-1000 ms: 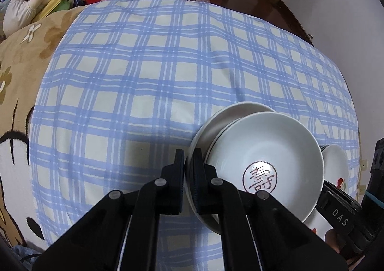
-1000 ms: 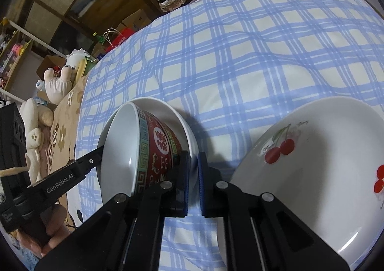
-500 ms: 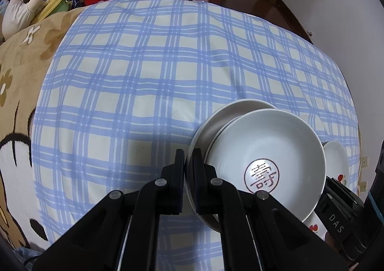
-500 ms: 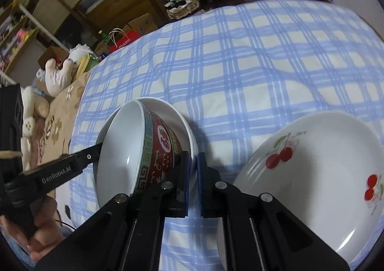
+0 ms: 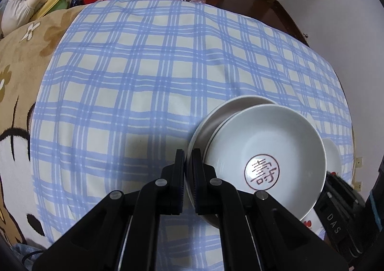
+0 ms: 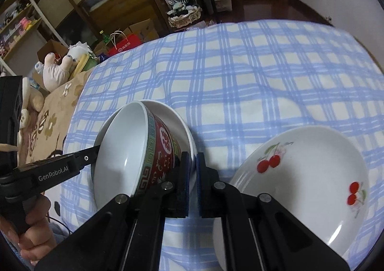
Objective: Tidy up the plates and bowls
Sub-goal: 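Lift and carry the held bowls with both grippers toward the cherry plate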
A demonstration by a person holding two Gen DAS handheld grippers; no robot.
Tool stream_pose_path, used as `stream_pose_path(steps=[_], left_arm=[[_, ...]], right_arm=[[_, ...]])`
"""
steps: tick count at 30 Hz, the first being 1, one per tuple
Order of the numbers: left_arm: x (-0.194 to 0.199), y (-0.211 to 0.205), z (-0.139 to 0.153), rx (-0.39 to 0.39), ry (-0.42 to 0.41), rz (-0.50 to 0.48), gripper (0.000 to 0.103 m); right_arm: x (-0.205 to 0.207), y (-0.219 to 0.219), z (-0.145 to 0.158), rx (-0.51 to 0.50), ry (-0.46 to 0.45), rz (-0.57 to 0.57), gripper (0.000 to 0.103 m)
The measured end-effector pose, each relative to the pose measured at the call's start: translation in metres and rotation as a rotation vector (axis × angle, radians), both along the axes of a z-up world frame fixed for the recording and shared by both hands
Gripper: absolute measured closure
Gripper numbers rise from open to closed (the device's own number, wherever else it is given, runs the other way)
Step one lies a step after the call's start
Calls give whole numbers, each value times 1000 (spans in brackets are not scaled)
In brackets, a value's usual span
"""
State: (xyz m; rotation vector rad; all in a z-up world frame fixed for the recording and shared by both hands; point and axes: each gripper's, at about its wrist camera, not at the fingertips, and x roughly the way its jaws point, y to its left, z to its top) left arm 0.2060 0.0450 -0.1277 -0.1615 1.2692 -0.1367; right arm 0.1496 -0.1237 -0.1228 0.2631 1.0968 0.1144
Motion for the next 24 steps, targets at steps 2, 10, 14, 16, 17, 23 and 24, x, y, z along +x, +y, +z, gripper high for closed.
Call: stream_pose_path(steps=[2, 10, 14, 16, 17, 23, 24], left_arm=[[-3, -2, 1, -3, 1, -8, 99], [-12, -6, 12, -28, -32, -37, 99], [-12, -3, 12, -39, -30, -32, 99], [-13, -3, 14, -37, -35, -34, 99], [-13, -3, 14, -40, -35, -31, 99], [-13, -1, 14, -52, -33, -33, 99], [-13, -2, 14, -55, -31, -35, 99]], right_arm=[[-1, -3, 2, -4, -1, -10, 97], [-8, -10, 15, -24, -19, -19, 97], [-10, -10, 15, -31, -12, -17, 97], [-11, -10, 15, -29, -9, -17, 97], [-11, -10, 15, -32, -9, -15, 97], [-11, -11, 15, -23, -12, -26, 98], [-11, -12, 15, -25, -11, -27, 98]])
